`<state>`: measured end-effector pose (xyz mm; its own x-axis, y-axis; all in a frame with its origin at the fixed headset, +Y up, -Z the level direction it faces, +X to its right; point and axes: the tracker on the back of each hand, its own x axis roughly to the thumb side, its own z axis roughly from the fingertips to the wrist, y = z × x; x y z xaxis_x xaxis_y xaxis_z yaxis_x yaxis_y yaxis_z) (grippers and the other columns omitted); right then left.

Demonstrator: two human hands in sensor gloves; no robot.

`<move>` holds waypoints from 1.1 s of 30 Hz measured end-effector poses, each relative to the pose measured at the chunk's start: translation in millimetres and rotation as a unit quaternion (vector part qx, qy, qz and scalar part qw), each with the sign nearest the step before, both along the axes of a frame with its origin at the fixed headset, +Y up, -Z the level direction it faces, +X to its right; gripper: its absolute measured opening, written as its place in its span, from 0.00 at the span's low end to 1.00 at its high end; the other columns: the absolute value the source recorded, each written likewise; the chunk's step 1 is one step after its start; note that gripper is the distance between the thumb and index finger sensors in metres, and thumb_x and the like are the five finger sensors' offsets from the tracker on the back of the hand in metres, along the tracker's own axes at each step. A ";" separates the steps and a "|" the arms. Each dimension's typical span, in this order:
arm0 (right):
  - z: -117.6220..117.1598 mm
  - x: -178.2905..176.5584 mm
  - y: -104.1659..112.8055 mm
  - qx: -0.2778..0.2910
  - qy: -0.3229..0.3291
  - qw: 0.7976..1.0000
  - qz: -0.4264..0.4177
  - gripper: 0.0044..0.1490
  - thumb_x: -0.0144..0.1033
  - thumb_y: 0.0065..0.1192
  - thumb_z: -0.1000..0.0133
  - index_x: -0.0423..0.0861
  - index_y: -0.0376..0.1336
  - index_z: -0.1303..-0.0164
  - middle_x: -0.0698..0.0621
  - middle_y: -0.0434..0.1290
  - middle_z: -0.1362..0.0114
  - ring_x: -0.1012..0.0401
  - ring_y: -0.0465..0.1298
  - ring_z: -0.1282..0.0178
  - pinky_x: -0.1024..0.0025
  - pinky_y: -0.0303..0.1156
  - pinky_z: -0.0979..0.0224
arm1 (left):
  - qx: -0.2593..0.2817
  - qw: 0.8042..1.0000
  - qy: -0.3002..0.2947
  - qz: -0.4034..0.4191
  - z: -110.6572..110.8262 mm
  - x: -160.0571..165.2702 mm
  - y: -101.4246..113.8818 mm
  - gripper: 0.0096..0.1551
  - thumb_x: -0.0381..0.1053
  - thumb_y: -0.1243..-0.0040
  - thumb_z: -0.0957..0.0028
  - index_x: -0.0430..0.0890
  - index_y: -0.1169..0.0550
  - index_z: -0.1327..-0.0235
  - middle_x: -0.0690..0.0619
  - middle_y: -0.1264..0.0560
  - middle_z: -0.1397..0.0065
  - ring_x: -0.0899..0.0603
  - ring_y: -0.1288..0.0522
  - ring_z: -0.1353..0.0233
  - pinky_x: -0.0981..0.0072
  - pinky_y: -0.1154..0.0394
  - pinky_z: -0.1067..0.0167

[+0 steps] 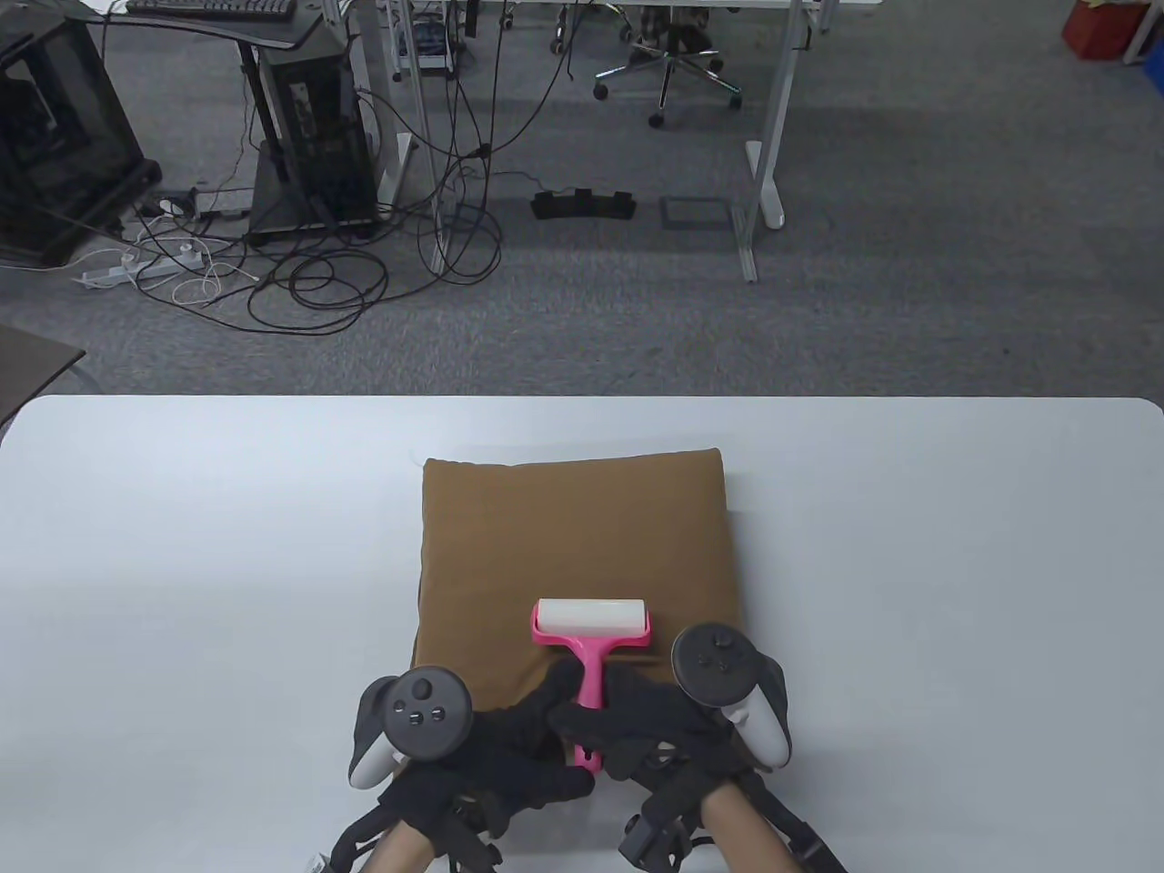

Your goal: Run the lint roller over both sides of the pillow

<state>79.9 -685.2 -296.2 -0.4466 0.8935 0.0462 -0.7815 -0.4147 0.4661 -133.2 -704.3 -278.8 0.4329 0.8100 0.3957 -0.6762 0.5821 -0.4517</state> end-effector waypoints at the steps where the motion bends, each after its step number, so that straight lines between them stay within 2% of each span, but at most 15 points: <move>1: -1.2 1.2 0.7 -0.001 0.004 1.000 -0.004 0.48 0.49 0.70 0.42 0.27 0.56 0.27 0.34 0.78 0.38 0.51 0.86 0.56 0.50 0.80 0.53 | -0.003 1.000 -0.008 0.001 -0.4 0.8 -0.5 0.60 0.60 0.22 0.58 0.52 0.48 0.22 0.53 0.14 0.59 0.45 0.12 0.65 0.41 0.19 0.55; 5: -4.5 5.5 4.6 0.015 0.005 0.999 -0.029 0.46 0.41 0.69 0.39 0.26 0.55 0.24 0.36 0.79 0.40 0.49 0.86 0.54 0.49 0.79 0.51 | 0.010 1.000 -0.001 0.003 0.0 -0.4 1.5 0.58 0.55 0.24 0.53 0.56 0.51 0.22 0.52 0.15 0.53 0.45 0.13 0.62 0.40 0.21 0.50; 8: -7.4 11.1 15.1 0.049 0.003 0.999 -0.018 0.46 0.38 0.64 0.37 0.22 0.50 0.23 0.31 0.78 0.36 0.46 0.85 0.51 0.47 0.79 0.49 | 0.025 0.999 0.024 0.006 -1.8 -8.7 3.7 0.57 0.56 0.26 0.52 0.49 0.50 0.21 0.49 0.17 0.47 0.45 0.13 0.60 0.39 0.21 0.50; 10: -9.4 20.0 23.4 0.091 -0.016 0.996 0.014 0.46 0.37 0.62 0.36 0.22 0.48 0.22 0.29 0.77 0.35 0.46 0.86 0.50 0.47 0.79 0.49 | 0.040 0.996 0.082 0.014 -4.5 -23.0 5.4 0.55 0.55 0.26 0.52 0.44 0.46 0.21 0.46 0.19 0.42 0.43 0.14 0.57 0.38 0.23 0.49; 12: -9.8 32.1 31.2 0.125 -0.043 0.990 0.039 0.46 0.37 0.60 0.36 0.23 0.45 0.21 0.28 0.76 0.34 0.47 0.86 0.51 0.48 0.79 0.49 | 0.062 0.988 0.139 -0.003 -7.4 -39.3 7.3 0.53 0.56 0.27 0.52 0.41 0.42 0.21 0.43 0.24 0.35 0.38 0.18 0.46 0.35 0.27 0.44; 15: -8.4 54.2 43.1 0.163 -0.065 0.982 0.075 0.49 0.37 0.56 0.34 0.27 0.37 0.19 0.28 0.74 0.32 0.49 0.86 0.54 0.49 0.80 0.53 | 0.104 0.960 0.245 -0.087 -13.8 -70.5 7.3 0.44 0.59 0.28 0.53 0.41 0.31 0.28 0.42 0.23 0.35 0.38 0.18 0.45 0.35 0.26 0.45; 17: -5.6 66.7 48.7 0.173 -0.076 0.977 0.098 0.48 0.38 0.55 0.34 0.28 0.36 0.19 0.29 0.75 0.33 0.50 0.86 0.59 0.51 0.80 0.56 | 0.083 0.941 0.291 -0.150 -18.2 -87.6 1.1 0.43 0.62 0.29 0.53 0.41 0.29 0.30 0.42 0.24 0.34 0.37 0.18 0.44 0.35 0.26 0.45; 19: 0.4 78.9 52.5 0.199 -0.094 0.966 0.138 0.47 0.39 0.54 0.34 0.28 0.37 0.19 0.31 0.77 0.34 0.51 0.85 0.62 0.52 0.79 0.58 | 0.032 0.922 0.323 -0.210 -23.9 -104.6 -10.8 0.46 0.67 0.33 0.53 0.41 0.30 0.29 0.41 0.26 0.32 0.36 0.19 0.43 0.36 0.27 0.44; 22: 10.6 88.9 53.0 0.228 -0.109 0.945 0.207 0.43 0.40 0.50 0.34 0.31 0.41 0.19 0.33 0.80 0.44 0.57 0.85 0.75 0.58 0.80 0.69 | -0.069 0.917 0.319 -0.227 -31.1 -115.8 -32.9 0.52 0.74 0.45 0.50 0.38 0.35 0.25 0.38 0.29 0.30 0.36 0.20 0.43 0.37 0.26 0.45; 24: 17.7 94.4 50.7 0.235 -0.109 0.931 0.257 0.42 0.41 0.49 0.34 0.32 0.42 0.19 0.35 0.81 0.46 0.60 0.85 0.78 0.61 0.80 0.72 | -0.127 0.920 0.309 -0.204 -35.1 -116.5 -47.7 0.56 0.77 0.50 0.51 0.36 0.36 0.25 0.36 0.24 0.34 0.38 0.14 0.54 0.41 0.21 0.55; 26: 22.2 98.6 48.2 0.231 -0.104 0.932 0.260 0.41 0.41 0.50 0.34 0.32 0.44 0.20 0.35 0.82 0.50 0.61 0.85 0.80 0.62 0.80 0.74 | -0.170 0.924 0.283 -0.194 -37.5 -112.2 -56.4 0.58 0.78 0.54 0.51 0.35 0.38 0.24 0.36 0.21 0.38 0.38 0.12 0.58 0.42 0.20 0.59; 27: 25.0 100.6 47.3 0.229 -0.104 0.934 0.255 0.41 0.41 0.50 0.35 0.31 0.45 0.20 0.35 0.83 0.53 0.61 0.85 0.81 0.62 0.80 0.74 | -0.177 0.923 0.278 -0.201 -38.3 -110.3 -58.3 0.59 0.79 0.55 0.51 0.34 0.40 0.23 0.36 0.20 0.38 0.39 0.12 0.59 0.42 0.19 0.60; 30: 30.7 107.7 48.2 0.238 -0.116 0.931 0.251 0.39 0.41 0.51 0.35 0.31 0.49 0.22 0.35 0.83 0.62 0.62 0.84 0.83 0.62 0.80 0.76 | -0.146 0.923 0.282 -0.220 -40.0 -106.9 -57.5 0.59 0.79 0.57 0.51 0.34 0.39 0.24 0.38 0.18 0.41 0.41 0.10 0.63 0.46 0.17 0.63; 33: 33.4 113.2 50.0 0.232 -0.119 0.931 0.256 0.37 0.41 0.52 0.36 0.31 0.53 0.23 0.36 0.83 0.66 0.63 0.82 0.86 0.62 0.80 0.77 | -0.147 0.927 0.278 -0.205 -42.2 -102.5 -61.0 0.57 0.76 0.56 0.49 0.33 0.40 0.25 0.41 0.19 0.41 0.42 0.11 0.63 0.46 0.18 0.61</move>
<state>193.1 -635.2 -262.8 -0.8559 0.4686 0.2187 -0.4837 -0.8751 -0.0180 -235.7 -765.3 -321.0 0.7986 0.5703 -0.1924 -0.6016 0.7487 -0.2785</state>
